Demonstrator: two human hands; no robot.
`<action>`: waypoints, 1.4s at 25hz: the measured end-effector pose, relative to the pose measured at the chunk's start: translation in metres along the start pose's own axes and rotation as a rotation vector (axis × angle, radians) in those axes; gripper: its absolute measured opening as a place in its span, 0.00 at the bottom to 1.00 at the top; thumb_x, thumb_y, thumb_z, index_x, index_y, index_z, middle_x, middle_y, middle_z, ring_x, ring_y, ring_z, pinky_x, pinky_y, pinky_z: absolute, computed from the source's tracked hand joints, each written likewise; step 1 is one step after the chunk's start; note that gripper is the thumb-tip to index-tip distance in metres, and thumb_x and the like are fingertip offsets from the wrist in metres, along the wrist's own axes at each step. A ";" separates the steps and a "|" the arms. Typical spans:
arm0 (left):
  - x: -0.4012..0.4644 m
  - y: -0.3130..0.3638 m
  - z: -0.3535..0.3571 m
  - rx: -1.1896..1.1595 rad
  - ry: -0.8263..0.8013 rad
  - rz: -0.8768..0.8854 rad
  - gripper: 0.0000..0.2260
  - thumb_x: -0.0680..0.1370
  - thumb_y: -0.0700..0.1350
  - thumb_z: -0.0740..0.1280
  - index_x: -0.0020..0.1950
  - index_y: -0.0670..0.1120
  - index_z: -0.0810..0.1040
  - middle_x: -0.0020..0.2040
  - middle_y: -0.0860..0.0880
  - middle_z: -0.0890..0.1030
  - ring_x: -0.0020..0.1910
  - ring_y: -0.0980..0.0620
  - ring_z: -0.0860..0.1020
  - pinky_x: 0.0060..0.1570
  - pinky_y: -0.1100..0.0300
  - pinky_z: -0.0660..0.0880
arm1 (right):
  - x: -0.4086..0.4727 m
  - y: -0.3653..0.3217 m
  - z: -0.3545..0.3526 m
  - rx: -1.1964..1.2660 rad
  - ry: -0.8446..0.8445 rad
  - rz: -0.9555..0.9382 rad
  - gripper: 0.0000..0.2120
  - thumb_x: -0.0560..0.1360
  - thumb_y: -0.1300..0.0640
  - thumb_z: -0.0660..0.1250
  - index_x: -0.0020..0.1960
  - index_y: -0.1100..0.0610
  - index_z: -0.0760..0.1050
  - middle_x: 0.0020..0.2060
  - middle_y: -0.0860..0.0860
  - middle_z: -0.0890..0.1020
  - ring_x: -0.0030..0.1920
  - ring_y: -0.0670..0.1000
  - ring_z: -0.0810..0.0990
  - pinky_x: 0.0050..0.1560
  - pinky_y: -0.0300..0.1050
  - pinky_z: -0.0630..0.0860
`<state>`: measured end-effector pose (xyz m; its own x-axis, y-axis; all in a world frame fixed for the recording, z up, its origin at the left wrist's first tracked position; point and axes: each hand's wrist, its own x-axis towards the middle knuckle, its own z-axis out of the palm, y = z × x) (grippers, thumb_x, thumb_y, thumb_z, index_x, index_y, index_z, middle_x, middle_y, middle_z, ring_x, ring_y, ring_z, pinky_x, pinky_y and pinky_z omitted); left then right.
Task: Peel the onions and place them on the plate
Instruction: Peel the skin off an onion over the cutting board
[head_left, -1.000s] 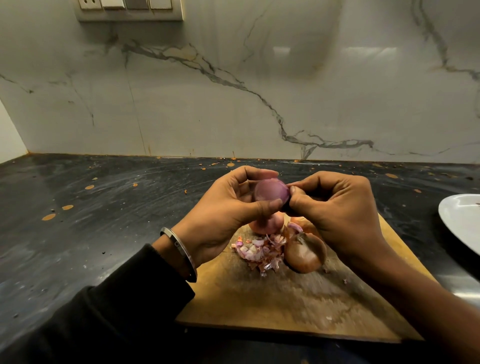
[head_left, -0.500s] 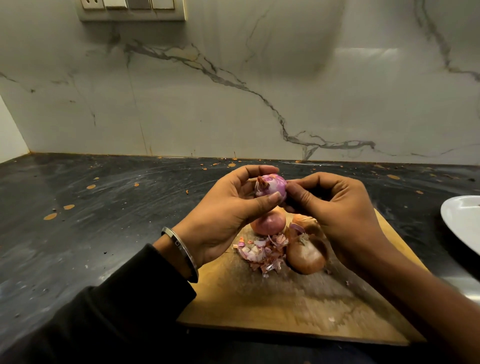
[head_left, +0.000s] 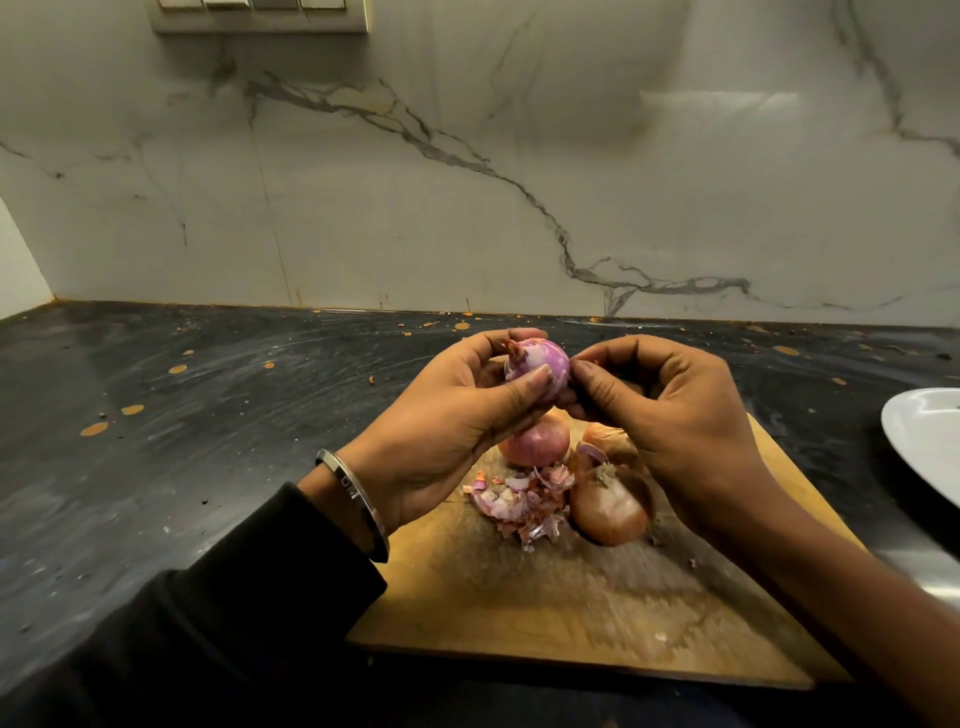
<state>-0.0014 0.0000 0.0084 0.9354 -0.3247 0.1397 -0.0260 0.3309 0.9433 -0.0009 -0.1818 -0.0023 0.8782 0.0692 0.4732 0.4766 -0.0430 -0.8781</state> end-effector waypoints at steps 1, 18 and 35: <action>0.000 0.000 0.000 0.006 0.001 -0.003 0.23 0.71 0.37 0.68 0.66 0.40 0.73 0.60 0.38 0.81 0.61 0.40 0.79 0.59 0.53 0.77 | -0.001 0.000 0.000 -0.002 -0.001 -0.001 0.06 0.74 0.65 0.71 0.51 0.63 0.82 0.40 0.56 0.86 0.40 0.50 0.86 0.42 0.38 0.81; 0.001 0.004 0.001 0.057 0.062 0.043 0.23 0.74 0.45 0.65 0.69 0.43 0.71 0.61 0.40 0.81 0.58 0.47 0.79 0.45 0.58 0.74 | -0.001 0.002 -0.002 -0.352 0.006 -0.082 0.10 0.75 0.65 0.68 0.45 0.53 0.85 0.38 0.49 0.85 0.37 0.47 0.81 0.37 0.44 0.79; 0.004 -0.001 -0.005 0.092 -0.023 0.053 0.20 0.75 0.37 0.66 0.67 0.43 0.75 0.60 0.41 0.82 0.57 0.48 0.80 0.61 0.52 0.74 | -0.002 0.000 -0.004 -0.180 -0.023 -0.135 0.10 0.73 0.57 0.72 0.53 0.58 0.84 0.43 0.51 0.87 0.44 0.50 0.87 0.43 0.48 0.84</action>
<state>0.0039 0.0032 0.0063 0.9237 -0.3291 0.1962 -0.1087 0.2659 0.9578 -0.0023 -0.1859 -0.0031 0.8059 0.1089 0.5820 0.5910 -0.2091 -0.7791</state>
